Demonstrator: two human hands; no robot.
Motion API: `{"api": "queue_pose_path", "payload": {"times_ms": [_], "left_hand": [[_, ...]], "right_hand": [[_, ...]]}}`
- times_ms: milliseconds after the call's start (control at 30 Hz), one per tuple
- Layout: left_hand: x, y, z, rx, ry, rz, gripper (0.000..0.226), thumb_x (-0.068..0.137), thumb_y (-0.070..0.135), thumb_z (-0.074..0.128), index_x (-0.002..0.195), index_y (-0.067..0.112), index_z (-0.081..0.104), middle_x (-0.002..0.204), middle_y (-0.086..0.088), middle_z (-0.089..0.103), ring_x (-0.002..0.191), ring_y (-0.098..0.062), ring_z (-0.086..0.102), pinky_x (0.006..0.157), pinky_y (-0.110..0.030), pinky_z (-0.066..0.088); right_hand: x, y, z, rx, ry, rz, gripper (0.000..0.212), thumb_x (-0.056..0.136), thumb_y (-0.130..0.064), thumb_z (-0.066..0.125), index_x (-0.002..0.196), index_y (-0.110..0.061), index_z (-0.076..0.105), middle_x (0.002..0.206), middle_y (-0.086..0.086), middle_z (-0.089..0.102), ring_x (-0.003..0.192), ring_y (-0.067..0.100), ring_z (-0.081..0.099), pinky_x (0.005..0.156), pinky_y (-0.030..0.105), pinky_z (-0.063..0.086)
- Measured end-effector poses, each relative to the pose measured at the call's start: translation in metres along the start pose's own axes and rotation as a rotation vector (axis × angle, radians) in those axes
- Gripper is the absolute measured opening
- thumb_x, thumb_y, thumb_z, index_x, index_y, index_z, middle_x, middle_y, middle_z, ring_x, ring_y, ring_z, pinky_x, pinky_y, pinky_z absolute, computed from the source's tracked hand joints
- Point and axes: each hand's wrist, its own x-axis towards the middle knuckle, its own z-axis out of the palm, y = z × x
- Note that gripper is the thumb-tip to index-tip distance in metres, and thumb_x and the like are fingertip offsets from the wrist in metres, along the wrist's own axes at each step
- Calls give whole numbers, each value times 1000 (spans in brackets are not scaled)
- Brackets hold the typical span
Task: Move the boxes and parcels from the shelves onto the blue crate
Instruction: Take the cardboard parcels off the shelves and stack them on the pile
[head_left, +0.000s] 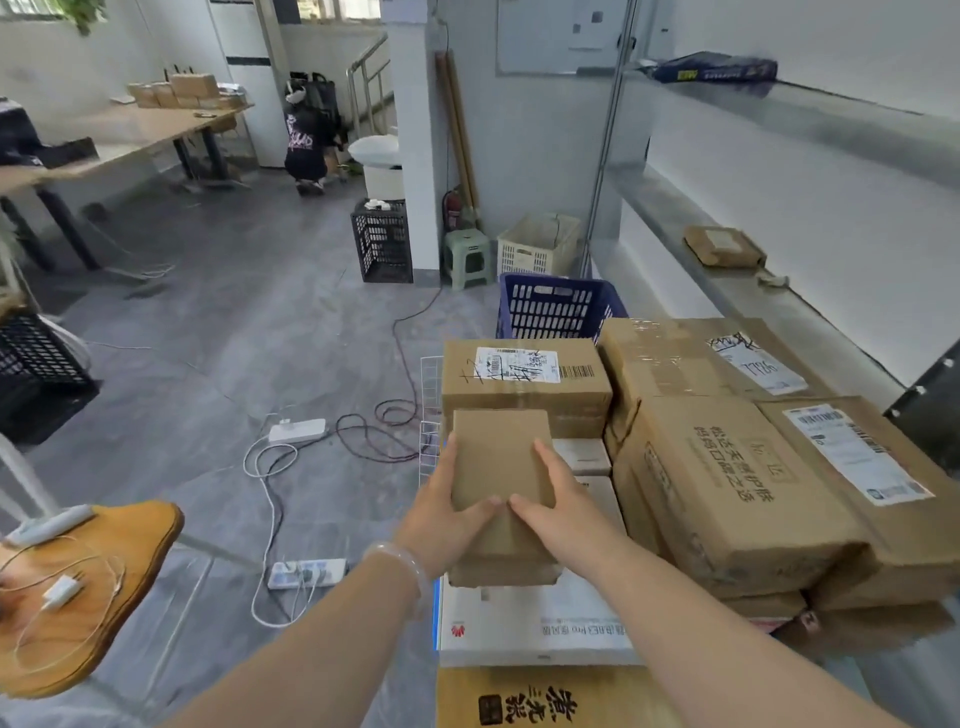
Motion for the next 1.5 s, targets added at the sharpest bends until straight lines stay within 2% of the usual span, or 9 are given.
{"api": "queue_pose_path", "payload": {"times_ms": [100, 200, 333, 467, 533, 767, 1100, 1267, 1500], "left_hand": [[22, -9, -11, -14, -31, -13, 92, 86, 48, 66, 149, 53, 0, 141, 11, 42, 116, -13, 53, 96, -34, 50], [35, -14, -15, 24, -44, -15, 92, 89, 42, 66, 153, 45, 0, 137, 12, 41, 112, -12, 50, 86, -24, 44], [42, -20, -15, 38, -37, -28, 92, 88, 40, 67, 154, 42, 2, 140, 8, 41, 113, -13, 49, 89, -25, 44], [45, -20, -15, -25, -35, -74, 90, 89, 38, 67, 153, 43, 3, 137, 7, 44, 109, -13, 51, 81, -20, 43], [48, -18, -16, -38, -29, -72, 90, 89, 36, 67, 154, 42, 4, 136, 8, 44, 110, -13, 52, 83, -21, 44], [50, -17, -16, -43, 1, -93, 90, 89, 35, 68, 154, 42, 6, 141, 6, 43, 117, -15, 51, 91, -26, 44], [49, -13, -15, -85, -1, -108, 83, 93, 32, 63, 153, 45, 6, 132, 10, 44, 99, -5, 53, 67, -10, 41], [47, -11, -14, -127, 19, -113, 82, 93, 31, 64, 152, 45, 9, 133, 10, 45, 105, -11, 53, 72, -14, 43], [48, -12, -16, -126, 22, -117, 84, 91, 29, 66, 152, 44, 10, 132, 13, 45, 94, 8, 50, 64, -7, 41]], "right_hand": [[22, -1, 12, 24, 10, 27, 77, 93, -39, 61, 152, -48, 13, 153, -7, 31, 128, 13, 43, 107, 35, 40], [34, 2, 19, 39, 23, 57, 78, 92, -40, 62, 152, -49, 12, 150, -7, 35, 124, 12, 46, 103, 32, 42], [40, 6, 22, 27, 15, 74, 78, 93, -40, 61, 152, -48, 11, 150, -9, 35, 126, 11, 45, 102, 28, 41], [48, 5, 18, 19, -14, 62, 79, 93, -39, 62, 153, -46, 11, 152, -11, 33, 124, 7, 44, 104, 25, 39], [51, 3, 17, 13, -19, 54, 79, 93, -38, 62, 153, -45, 11, 152, -11, 33, 125, 7, 43, 101, 23, 37], [58, 5, 17, -10, -42, 39, 81, 92, -42, 62, 153, -47, 7, 156, -11, 26, 136, 10, 36, 111, 31, 35], [58, 6, 14, -2, -13, 52, 90, 91, -44, 63, 152, -48, -4, 151, -12, 34, 126, 11, 45, 104, 31, 40], [59, 7, 12, -2, -21, 57, 90, 90, -45, 63, 152, -48, -3, 150, -12, 36, 124, 10, 46, 103, 30, 41], [65, 9, 14, 18, -56, 86, 91, 90, -46, 62, 150, -50, -6, 149, -11, 39, 123, 13, 49, 105, 35, 43]]}}
